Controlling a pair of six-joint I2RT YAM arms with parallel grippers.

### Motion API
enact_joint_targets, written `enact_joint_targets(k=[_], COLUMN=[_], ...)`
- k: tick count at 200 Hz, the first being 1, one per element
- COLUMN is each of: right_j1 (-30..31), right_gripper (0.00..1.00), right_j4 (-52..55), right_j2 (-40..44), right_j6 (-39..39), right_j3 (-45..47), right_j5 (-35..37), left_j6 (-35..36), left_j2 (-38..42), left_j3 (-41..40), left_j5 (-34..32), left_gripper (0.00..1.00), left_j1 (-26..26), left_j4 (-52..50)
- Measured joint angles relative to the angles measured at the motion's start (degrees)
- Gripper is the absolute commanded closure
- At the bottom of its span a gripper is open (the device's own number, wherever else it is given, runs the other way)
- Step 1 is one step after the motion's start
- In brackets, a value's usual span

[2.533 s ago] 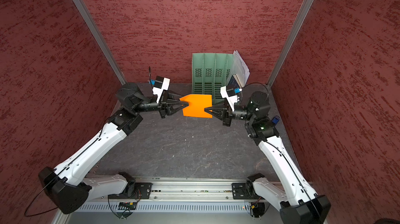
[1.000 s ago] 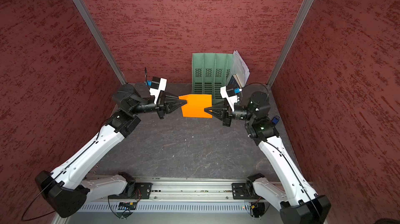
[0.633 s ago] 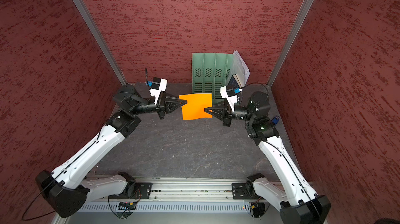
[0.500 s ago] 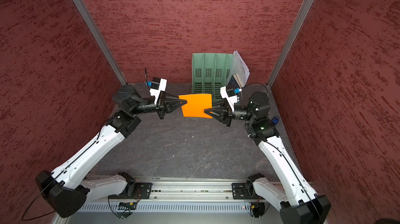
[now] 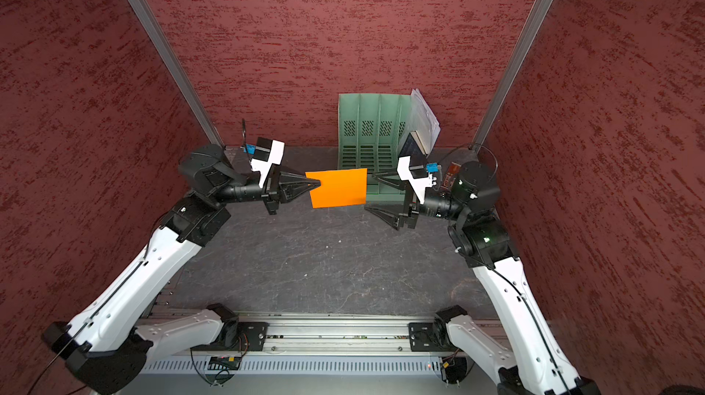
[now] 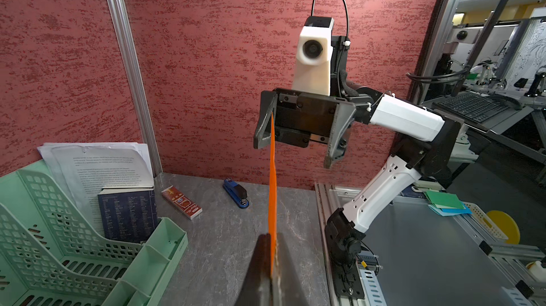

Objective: Fold the square paper along the opposite sides
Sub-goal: Pick up the paper from the center of the board.

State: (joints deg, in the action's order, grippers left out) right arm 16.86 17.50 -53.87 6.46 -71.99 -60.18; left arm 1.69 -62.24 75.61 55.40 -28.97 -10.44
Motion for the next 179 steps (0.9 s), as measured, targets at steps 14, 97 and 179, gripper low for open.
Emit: enact_joint_targets(k=[14, 97, 179], right_j1=[-0.2, -0.8, 0.1], right_gripper=[0.28, 0.32, 0.31], right_j4=[0.1, 2.5, -3.5], right_j2=[-0.6, -10.3, -10.1], right_j6=[0.6, 2.2, -4.1], right_j3=[-0.7, -5.4, -2.6], right_j5=[-0.1, -1.1, -6.4], left_j6=[0.4, -1.8, -3.8], left_j2=[1.6, 3.2, -1.7], left_j3=[0.0, -3.9, -4.2], left_j5=[0.3, 2.2, 0.2], left_gripper=[1.0, 1.0, 1.0], left_j1=[0.0, 0.0, 0.0], left_j4=[-1.2, 0.3, 5.9])
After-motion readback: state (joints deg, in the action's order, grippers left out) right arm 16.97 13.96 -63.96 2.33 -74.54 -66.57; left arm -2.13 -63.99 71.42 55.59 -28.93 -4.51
